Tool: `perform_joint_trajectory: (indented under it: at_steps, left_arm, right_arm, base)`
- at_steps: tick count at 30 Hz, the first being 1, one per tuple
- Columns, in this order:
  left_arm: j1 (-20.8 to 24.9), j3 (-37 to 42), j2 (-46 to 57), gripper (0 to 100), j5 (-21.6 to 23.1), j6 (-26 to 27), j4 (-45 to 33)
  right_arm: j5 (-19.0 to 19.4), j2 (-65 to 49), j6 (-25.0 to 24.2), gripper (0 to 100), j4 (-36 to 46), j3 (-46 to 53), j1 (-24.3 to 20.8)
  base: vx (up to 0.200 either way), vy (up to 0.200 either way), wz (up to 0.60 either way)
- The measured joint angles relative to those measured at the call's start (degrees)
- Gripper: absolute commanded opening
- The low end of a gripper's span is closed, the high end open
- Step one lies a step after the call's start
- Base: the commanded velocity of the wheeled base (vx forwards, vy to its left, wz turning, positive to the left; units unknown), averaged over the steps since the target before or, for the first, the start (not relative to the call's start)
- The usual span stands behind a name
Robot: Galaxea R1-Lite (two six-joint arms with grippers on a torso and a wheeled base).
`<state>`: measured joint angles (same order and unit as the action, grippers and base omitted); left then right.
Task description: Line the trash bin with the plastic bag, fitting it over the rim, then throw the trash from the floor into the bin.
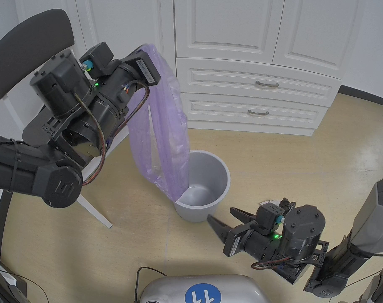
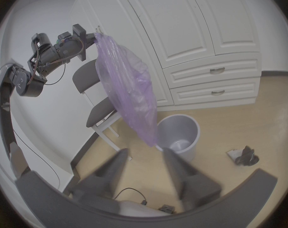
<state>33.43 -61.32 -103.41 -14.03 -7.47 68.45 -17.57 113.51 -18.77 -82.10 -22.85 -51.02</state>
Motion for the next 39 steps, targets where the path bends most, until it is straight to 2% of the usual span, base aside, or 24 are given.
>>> perform_joint_trajectory:
  at_steps: [9,15,29,39]
  left_arm:
    - [1.0,1.4,4.1,0,-0.6,0.1,0.0]
    - [3.2,2.1,6.1,0,-1.8,0.1,-0.1]
    - [7.5,3.2,8.6,0,-4.1,0.5,-0.1]
    - [8.8,3.8,9.2,0,-4.3,0.7,-0.1]
  right_arm:
    - [0.1,8.9,-1.6,100,-6.2,-1.2,-1.7]
    - [-0.6,16.5,-4.1,100,-6.9,-5.5,-2.2]
    - [-8.6,26.8,-14.2,100,-6.9,-21.1,-4.5]
    - [-12.6,31.7,-15.1,100,-6.9,-31.2,-6.1]
  base:
    - [0.0,0.0,0.0]
    - [0.0,0.0,0.0]
    - [0.0,0.0,0.0]
    - [0.0,0.0,0.0]
